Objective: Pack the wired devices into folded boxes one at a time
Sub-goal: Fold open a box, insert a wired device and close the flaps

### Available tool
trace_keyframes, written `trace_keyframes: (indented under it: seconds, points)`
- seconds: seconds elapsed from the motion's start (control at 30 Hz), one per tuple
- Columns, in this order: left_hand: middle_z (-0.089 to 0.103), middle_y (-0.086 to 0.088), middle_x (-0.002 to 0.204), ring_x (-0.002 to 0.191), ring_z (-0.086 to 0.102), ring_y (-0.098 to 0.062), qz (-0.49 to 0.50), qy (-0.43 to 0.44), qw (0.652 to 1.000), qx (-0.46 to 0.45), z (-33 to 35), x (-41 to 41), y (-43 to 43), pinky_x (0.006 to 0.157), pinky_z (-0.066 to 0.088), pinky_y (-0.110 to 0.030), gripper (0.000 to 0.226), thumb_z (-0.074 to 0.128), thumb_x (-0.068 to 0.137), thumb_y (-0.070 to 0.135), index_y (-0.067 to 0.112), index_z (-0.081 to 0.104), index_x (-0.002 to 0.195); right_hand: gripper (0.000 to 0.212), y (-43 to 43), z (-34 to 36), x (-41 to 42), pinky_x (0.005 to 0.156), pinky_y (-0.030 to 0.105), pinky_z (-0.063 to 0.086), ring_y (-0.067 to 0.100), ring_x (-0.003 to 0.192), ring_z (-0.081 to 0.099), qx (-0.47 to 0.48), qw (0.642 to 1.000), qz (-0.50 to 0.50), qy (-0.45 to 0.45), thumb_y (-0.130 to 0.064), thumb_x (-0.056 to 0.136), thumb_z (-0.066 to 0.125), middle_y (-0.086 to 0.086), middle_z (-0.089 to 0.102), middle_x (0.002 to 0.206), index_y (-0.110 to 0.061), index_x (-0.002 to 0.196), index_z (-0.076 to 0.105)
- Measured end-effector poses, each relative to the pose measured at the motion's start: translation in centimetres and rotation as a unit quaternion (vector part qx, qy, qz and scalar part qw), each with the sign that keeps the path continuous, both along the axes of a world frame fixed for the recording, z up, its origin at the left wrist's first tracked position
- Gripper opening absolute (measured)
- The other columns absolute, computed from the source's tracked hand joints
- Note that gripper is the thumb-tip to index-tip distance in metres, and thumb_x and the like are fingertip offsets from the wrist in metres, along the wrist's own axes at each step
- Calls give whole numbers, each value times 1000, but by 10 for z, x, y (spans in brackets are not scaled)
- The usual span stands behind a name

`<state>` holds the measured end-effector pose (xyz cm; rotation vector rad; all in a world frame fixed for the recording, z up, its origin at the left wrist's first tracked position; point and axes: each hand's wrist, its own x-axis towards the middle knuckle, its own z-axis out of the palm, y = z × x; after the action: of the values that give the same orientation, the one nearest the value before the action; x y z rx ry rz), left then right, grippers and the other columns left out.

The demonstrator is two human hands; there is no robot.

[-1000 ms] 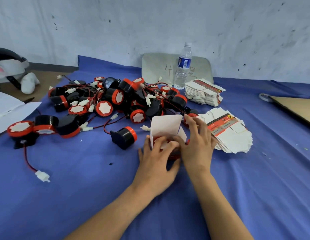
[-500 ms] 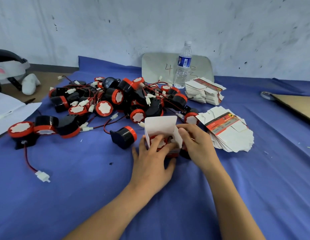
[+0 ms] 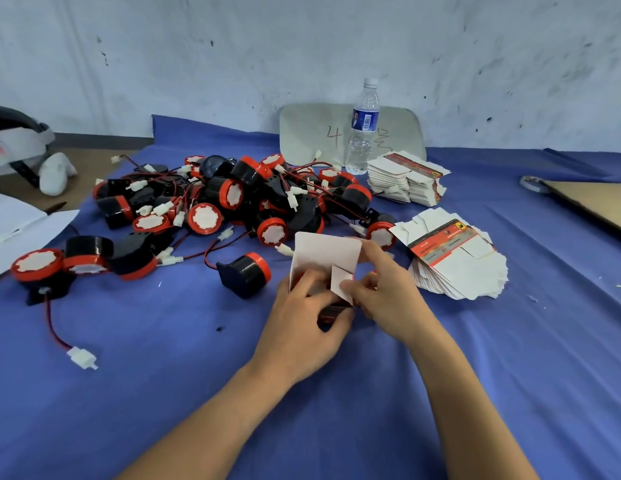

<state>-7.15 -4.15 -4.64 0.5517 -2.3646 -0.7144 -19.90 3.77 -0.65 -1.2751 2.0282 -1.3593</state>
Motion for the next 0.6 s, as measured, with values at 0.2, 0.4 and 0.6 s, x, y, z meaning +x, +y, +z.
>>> trace_keyframes:
  seconds: [0.2,0.4,0.6]
  points:
    - [34,10,144,132,24,16,54,156,986,-13,3,-2,1,93,36,-4,31,71,78,3,17,59,103,29,1,-1,0,42,22,39,11,46,49,-5,999,-12,-48,-1,89,61,1,59,57,-29,94,56]
    - [17,-6,159,133,1,25,86,143,986,-16,4,-2,4,92,20,9,69,70,82,-2,17,41,142,34,-5,-6,5,51,29,45,25,64,58,-13,998,-66,17,-5,86,63,14,60,84,-33,101,51]
    - [0,2,163,148,2,-3,64,75,995,-13,-3,1,22,116,17,-18,91,63,90,20,38,-4,148,51,-7,-8,7,60,31,49,22,72,60,-20,996,-79,36,-4,84,65,2,56,92,-39,115,44]
